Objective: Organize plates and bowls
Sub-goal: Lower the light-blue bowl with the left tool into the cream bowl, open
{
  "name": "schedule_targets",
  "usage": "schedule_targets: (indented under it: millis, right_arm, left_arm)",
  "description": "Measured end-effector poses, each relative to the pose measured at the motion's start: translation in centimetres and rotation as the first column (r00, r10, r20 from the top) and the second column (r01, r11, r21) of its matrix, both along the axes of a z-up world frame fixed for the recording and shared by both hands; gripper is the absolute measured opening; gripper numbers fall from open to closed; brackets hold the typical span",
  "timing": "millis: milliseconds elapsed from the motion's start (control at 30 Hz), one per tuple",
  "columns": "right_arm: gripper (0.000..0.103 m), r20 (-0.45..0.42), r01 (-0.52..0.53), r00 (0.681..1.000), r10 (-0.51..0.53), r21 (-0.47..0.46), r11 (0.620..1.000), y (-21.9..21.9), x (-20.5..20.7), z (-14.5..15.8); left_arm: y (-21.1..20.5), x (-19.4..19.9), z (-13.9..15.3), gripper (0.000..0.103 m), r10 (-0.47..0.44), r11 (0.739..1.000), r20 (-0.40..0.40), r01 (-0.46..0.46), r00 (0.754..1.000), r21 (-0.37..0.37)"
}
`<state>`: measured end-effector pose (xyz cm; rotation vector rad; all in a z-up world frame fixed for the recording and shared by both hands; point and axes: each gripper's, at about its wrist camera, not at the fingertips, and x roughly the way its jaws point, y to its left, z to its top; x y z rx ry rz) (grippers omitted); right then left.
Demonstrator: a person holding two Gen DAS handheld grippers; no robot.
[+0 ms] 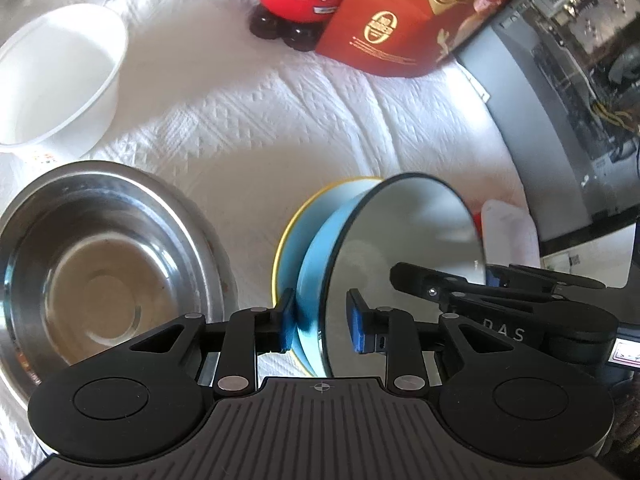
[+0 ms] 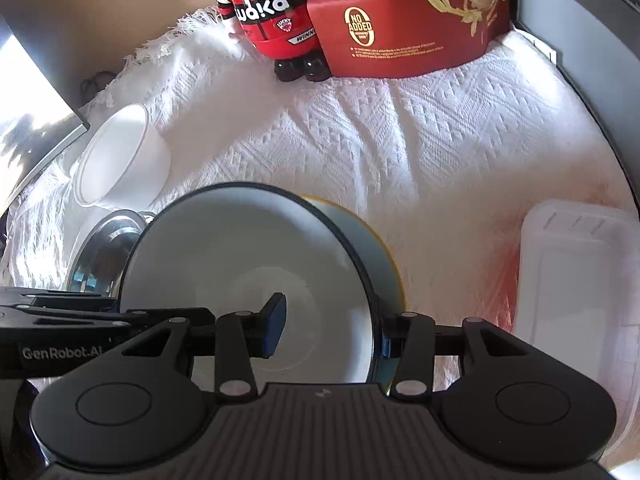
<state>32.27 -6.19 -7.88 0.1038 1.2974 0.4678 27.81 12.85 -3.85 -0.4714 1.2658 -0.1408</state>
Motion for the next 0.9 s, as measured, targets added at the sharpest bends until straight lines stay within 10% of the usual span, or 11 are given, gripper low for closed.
schedule_targets:
  millis: [900]
  right_arm:
    - [0.057, 0.051, -0.008, 0.999, 0.013, -0.086, 0.996, -0.6, 1.0, 1.2]
  left_arm:
    - [1.4, 1.0, 0.4, 0.027, -0.007, 0.998, 0.056, 0.004, 0.998, 0.069]
